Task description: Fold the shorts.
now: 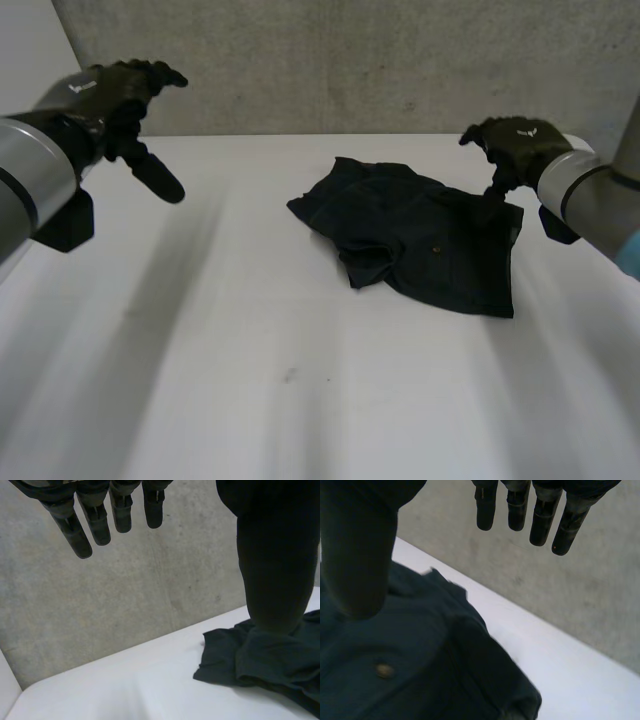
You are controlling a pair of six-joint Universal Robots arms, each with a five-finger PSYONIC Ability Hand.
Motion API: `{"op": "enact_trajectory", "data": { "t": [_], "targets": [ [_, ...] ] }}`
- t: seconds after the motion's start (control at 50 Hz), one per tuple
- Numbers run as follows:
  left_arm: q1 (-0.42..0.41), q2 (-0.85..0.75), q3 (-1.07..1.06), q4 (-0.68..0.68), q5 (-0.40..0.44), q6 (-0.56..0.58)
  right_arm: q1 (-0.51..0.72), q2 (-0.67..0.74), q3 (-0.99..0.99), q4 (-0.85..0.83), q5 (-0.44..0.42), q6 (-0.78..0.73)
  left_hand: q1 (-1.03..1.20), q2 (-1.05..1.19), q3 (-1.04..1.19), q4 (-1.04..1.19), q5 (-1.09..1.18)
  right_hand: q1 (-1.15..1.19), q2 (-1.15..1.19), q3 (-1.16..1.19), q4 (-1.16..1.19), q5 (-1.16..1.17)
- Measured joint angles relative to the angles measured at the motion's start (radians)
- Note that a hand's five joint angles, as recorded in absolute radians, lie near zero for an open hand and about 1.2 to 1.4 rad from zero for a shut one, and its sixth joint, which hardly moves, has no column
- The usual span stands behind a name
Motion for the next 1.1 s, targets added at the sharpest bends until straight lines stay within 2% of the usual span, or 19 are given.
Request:
{"op": "enact_trajectory", "data": {
  "t": [0.12, 0.24, 0.26, 0.32, 0.36, 0.42, 0.48, 0.62, 0.72, 0.86, 1.0, 1.06, 1.08, 1.1],
  "targets": [
    [-0.016, 0.007, -0.115, 0.104, -0.001, 0.000, -0.052, 0.236, -0.133, -0.093, 0.003, 0.103, 0.000, 0.000, 0.000, 0.000, 0.000, 0.000, 0.000, 0.000, 0.000, 0.000],
    [-0.024, 0.009, -0.237, 0.221, -0.001, 0.000, -0.063, 0.373, -0.199, -0.172, 0.009, 0.142, 0.000, 0.000, 0.000, 0.000, 0.000, 0.047, 0.061, 0.067, 0.054, 0.056],
    [-0.025, 0.006, -0.259, 0.244, -0.001, -0.001, -0.062, 0.389, -0.206, -0.182, 0.010, 0.143, 0.000, 0.000, 0.000, 0.000, 0.000, 0.258, 0.317, 0.304, 0.284, 0.272],
    [-0.029, -0.004, -0.294, 0.294, -0.001, -0.005, -0.057, 0.409, -0.215, -0.197, 0.009, 0.141, 0.000, 0.000, 0.000, 0.000, 0.000, 0.622, 0.735, 0.727, 0.688, 0.639],
    [-0.032, -0.015, -0.307, 0.325, 0.000, -0.008, -0.053, 0.411, -0.215, -0.201, 0.006, 0.136, 0.000, 0.000, 0.000, 0.000, 0.000, 0.740, 0.905, 0.892, 0.882, 0.837],
    [-0.037, -0.051, -0.306, 0.372, 0.000, -0.012, -0.046, 0.391, -0.204, -0.199, -0.003, 0.110, 0.000, 0.000, 0.000, 0.000, 0.000, 0.759, 0.950, 0.957, 0.951, 0.903],
    [-0.046, -0.100, -0.279, 0.403, 0.000, -0.016, -0.035, 0.336, -0.157, -0.197, -0.017, 0.059, 0.000, 0.000, 0.000, 0.000, 0.000, 0.759, 0.950, 0.961, 0.953, 0.904],
    [-0.104, -0.291, -0.100, 0.418, -0.002, -0.046, 0.015, 0.070, 0.104, -0.235, -0.069, -0.118, 0.000, 0.000, 0.000, 0.000, 0.000, 0.759, 0.950, 0.964, 0.953, 0.917],
    [-0.160, -0.486, 0.129, 0.318, -0.001, -0.113, 0.066, -0.151, 0.333, -0.290, -0.094, -0.197, 0.000, 0.000, 0.000, 0.000, 0.000, 0.759, 0.950, 0.964, 0.954, 0.917],
    [-0.205, -0.686, 0.389, 0.137, -0.001, -0.197, 0.119, -0.323, 0.516, -0.311, -0.116, -0.226, 0.000, 0.000, 0.000, 0.000, 0.000, 0.759, 0.950, 0.964, 0.954, 0.917],
    [-0.220, -0.832, 0.561, 0.063, -0.014, -0.220, 0.138, -0.449, 0.645, -0.334, -0.162, -0.282, 0.019, 0.011, 0.005, 0.009, 0.005, 0.759, 0.950, 0.964, 0.954, 0.917],
    [-0.219, -0.877, 0.604, 0.060, -0.036, -0.217, 0.135, -0.499, 0.691, -0.356, -0.172, -0.306, 0.207, 0.169, 0.155, 0.165, 0.151, 0.759, 0.950, 0.964, 0.954, 0.917],
    [-0.217, -0.890, 0.614, 0.060, -0.047, -0.215, 0.133, -0.510, 0.701, -0.363, -0.173, -0.311, 0.589, 0.525, 0.486, 0.498, 0.471, 0.759, 0.950, 0.964, 0.954, 0.917],
    [-0.216, -0.896, 0.619, 0.061, -0.056, -0.213, 0.131, -0.517, 0.706, -0.367, -0.174, -0.313, 0.685, 0.612, 0.572, 0.585, 0.554, 0.759, 0.950, 0.964, 0.954, 0.917]
  ]
}}
